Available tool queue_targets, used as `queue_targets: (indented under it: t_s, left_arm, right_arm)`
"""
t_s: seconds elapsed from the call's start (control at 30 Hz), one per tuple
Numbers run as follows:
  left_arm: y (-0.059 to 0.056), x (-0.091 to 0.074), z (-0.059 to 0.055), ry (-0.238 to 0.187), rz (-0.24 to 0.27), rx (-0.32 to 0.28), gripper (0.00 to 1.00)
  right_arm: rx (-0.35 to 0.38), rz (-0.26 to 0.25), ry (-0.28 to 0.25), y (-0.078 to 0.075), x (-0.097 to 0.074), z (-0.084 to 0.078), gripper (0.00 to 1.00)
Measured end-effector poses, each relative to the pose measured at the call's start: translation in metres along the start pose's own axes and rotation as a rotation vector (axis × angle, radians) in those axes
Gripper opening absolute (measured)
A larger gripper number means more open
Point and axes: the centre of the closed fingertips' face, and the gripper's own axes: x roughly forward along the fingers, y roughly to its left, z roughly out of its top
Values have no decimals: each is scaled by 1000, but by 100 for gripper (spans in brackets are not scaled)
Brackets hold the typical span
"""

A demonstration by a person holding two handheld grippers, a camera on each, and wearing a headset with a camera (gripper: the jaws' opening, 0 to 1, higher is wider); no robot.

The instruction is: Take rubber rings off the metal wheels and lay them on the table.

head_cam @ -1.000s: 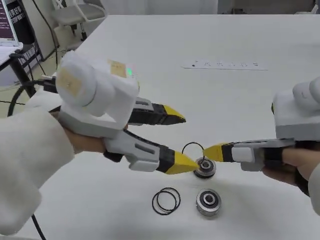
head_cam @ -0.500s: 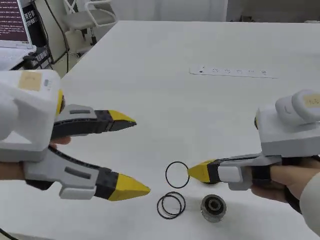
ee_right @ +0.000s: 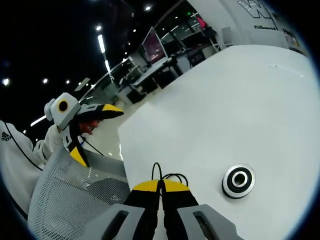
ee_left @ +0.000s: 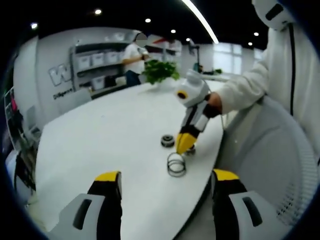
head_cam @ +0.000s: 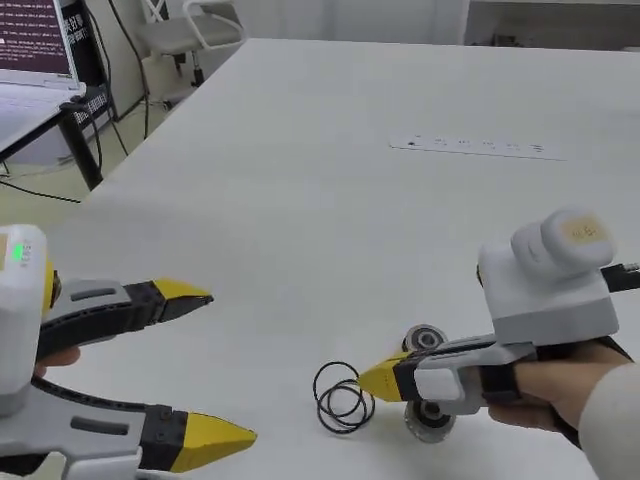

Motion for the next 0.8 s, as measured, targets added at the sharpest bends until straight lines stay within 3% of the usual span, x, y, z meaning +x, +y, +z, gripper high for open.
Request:
queue_targets:
  t_s: [0.17,0.27,0.47,0.8]
  left_arm:
    - [-1,3,-2,-15,14,-27,73]
    - [-6,8,-4,-9,-5,-34,72]
    - [-5,8,-2,-27,-3,-59,74]
    - [-7,10,-4,-24,-11,-63,72]
  right_arm:
    - [10,-10,14,-4,1,-3,0]
    - [9,-18,16,-5,2,-5,0]
    - [-4,-27,42,-6,6,-11,0]
    - [-11,-46,49,-10,7,-14,0]
